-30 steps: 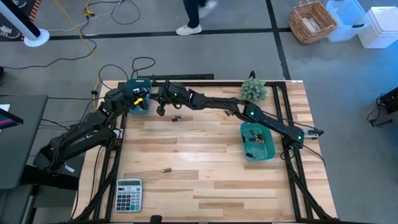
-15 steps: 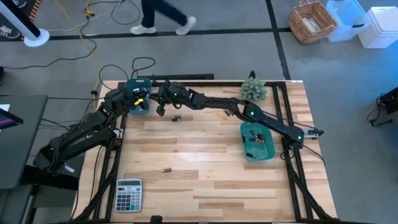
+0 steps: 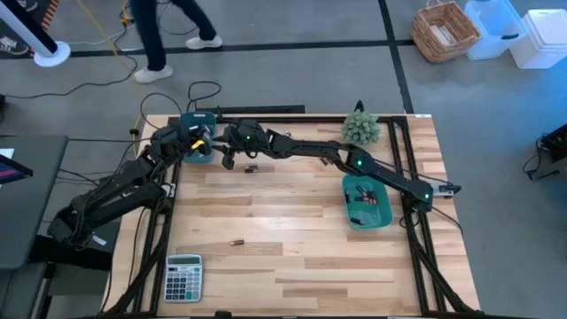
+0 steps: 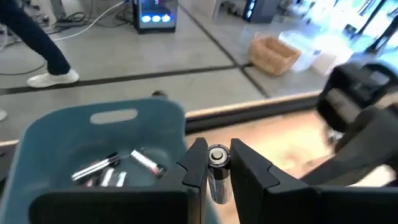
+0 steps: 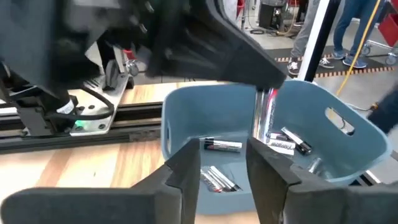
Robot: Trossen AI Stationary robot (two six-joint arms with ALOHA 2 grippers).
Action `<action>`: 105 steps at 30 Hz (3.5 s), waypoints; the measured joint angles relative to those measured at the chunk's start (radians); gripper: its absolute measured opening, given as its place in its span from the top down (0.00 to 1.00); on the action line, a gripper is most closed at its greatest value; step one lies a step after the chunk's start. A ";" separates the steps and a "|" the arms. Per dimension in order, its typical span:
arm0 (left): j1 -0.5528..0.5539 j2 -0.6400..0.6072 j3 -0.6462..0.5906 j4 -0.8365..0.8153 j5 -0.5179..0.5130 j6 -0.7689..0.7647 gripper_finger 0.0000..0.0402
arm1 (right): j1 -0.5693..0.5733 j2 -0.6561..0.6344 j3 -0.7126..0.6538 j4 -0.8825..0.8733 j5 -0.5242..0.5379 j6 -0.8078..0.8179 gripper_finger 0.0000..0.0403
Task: Sort batteries
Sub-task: Put the black-silver battery into the blue bin, then put the brown-block battery into the green bin
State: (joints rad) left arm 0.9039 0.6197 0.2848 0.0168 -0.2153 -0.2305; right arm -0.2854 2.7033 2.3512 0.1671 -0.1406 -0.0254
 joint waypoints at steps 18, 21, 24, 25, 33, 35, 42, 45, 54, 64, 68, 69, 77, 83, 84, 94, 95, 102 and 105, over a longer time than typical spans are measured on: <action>-0.002 -0.010 0.000 -0.081 -0.045 0.003 0.56 | 0.039 -0.024 -0.002 -0.157 0.008 -0.009 0.65; -0.006 -0.038 0.000 -0.080 -0.042 0.009 0.56 | 0.038 -0.029 -0.002 -0.170 0.011 -0.015 0.65; -0.013 -0.078 0.000 -0.080 -0.040 0.021 0.57 | 0.034 -0.061 -0.003 -0.181 0.017 -0.029 0.65; -0.016 -0.091 0.000 -0.081 -0.039 0.024 0.57 | 0.034 -0.077 -0.003 -0.189 0.018 -0.036 0.65; -0.038 -0.171 0.000 -0.133 0.041 0.024 0.57 | 0.037 -0.229 -0.105 -0.233 0.023 -0.106 0.65; -0.049 -0.171 0.001 -0.139 0.059 0.028 0.57 | 0.035 -0.293 -0.200 -0.180 0.023 -0.112 0.65; -0.136 -0.170 0.001 -0.121 0.114 0.075 0.57 | -0.003 -0.641 -0.826 0.266 0.027 -0.064 0.65; -0.189 -0.170 0.001 -0.105 0.126 0.103 0.57 | -0.008 -0.775 -1.037 0.293 0.028 -0.078 0.65; -0.403 -0.161 0.001 0.007 0.132 0.135 0.57 | 0.047 -0.906 -1.234 0.166 0.026 -0.158 0.65; -0.649 -0.081 0.001 -0.008 0.123 0.230 0.57 | 0.144 -0.773 -1.182 0.179 0.025 -0.212 0.65; -0.760 -0.038 0.002 -0.047 0.175 0.279 0.57 | 0.145 -0.740 -1.176 0.173 0.025 -0.212 0.65; -0.788 -0.028 0.002 -0.062 0.190 0.279 0.57 | 0.143 -0.738 -1.176 0.169 0.026 -0.212 0.65; -1.010 0.065 0.002 -0.117 0.202 0.137 0.57 | 0.117 -0.752 -1.175 0.147 0.032 -0.208 0.65; -1.161 0.167 0.005 -0.111 0.184 -0.035 0.57 | 0.097 -0.772 -1.174 0.140 0.035 -0.220 0.65; -1.187 0.190 0.012 -0.111 0.180 -0.059 0.57 | 0.091 -0.774 -1.174 0.148 0.035 -0.222 0.65; -1.359 0.479 0.110 -0.070 0.075 -0.198 0.57 | 0.028 -0.805 -1.175 0.143 0.037 -0.243 0.65; -1.367 0.502 0.119 -0.070 0.065 -0.209 0.57 | 0.026 -0.808 -1.175 0.137 0.037 -0.242 0.65; -1.408 0.661 0.132 0.015 0.047 -0.296 0.57 | 0.019 -0.810 -1.175 0.101 0.037 -0.238 0.65; -1.425 0.717 0.132 0.064 0.051 -0.316 0.57 | 0.019 -0.810 -1.175 0.091 0.037 -0.238 0.65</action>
State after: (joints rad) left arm -0.5214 1.3367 0.4168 0.0813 -0.1643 -0.5469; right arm -0.2665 1.8931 1.1767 0.2583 -0.1036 -0.2634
